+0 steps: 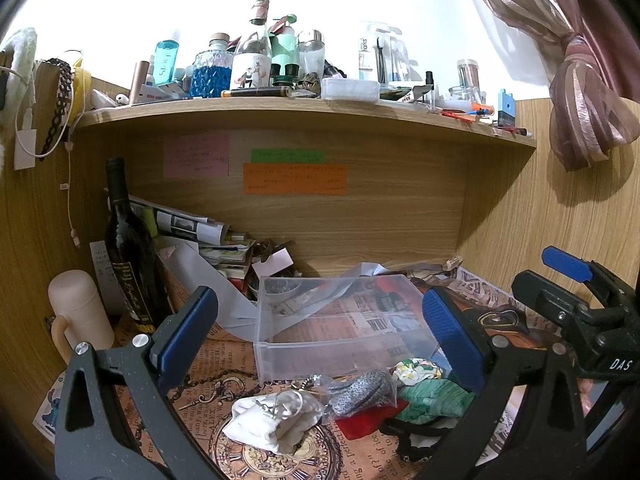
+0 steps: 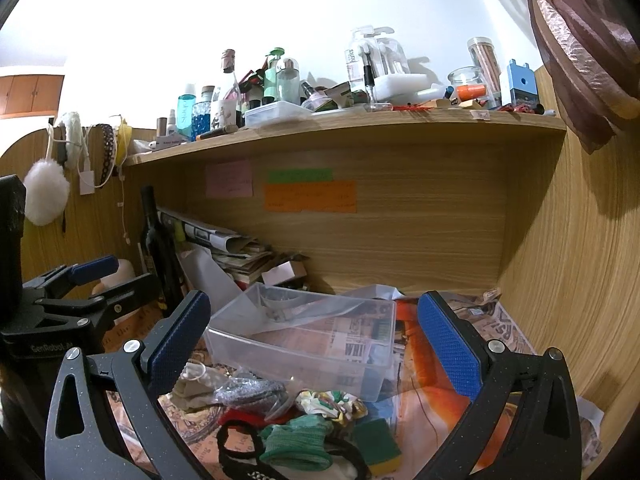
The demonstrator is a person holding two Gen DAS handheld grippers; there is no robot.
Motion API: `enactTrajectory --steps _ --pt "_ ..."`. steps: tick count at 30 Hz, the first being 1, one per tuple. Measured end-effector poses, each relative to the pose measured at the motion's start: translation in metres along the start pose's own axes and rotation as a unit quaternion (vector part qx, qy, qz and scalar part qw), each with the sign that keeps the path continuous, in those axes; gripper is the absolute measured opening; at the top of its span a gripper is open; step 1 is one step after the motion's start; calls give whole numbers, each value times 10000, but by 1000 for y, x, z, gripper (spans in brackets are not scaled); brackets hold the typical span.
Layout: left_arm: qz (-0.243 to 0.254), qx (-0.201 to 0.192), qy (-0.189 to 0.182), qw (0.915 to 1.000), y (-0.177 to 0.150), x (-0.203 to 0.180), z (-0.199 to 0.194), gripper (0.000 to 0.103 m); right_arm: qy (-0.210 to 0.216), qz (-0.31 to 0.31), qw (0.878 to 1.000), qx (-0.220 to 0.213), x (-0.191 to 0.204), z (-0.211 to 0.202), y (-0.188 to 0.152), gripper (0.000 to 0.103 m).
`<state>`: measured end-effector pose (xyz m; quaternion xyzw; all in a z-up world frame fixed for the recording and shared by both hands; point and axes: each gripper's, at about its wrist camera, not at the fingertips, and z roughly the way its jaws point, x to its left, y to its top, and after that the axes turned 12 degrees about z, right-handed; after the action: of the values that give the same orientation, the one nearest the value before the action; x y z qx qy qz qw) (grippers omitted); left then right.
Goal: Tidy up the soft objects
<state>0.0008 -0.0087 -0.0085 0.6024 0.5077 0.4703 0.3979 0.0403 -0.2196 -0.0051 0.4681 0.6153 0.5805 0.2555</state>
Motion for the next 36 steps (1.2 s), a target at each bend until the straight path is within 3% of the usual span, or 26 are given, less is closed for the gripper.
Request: enactTrajectory --steps 36 --pt "25 28 -15 10000 0 -1 2 103 37 47 10000 -7 1 -1 -1 103"
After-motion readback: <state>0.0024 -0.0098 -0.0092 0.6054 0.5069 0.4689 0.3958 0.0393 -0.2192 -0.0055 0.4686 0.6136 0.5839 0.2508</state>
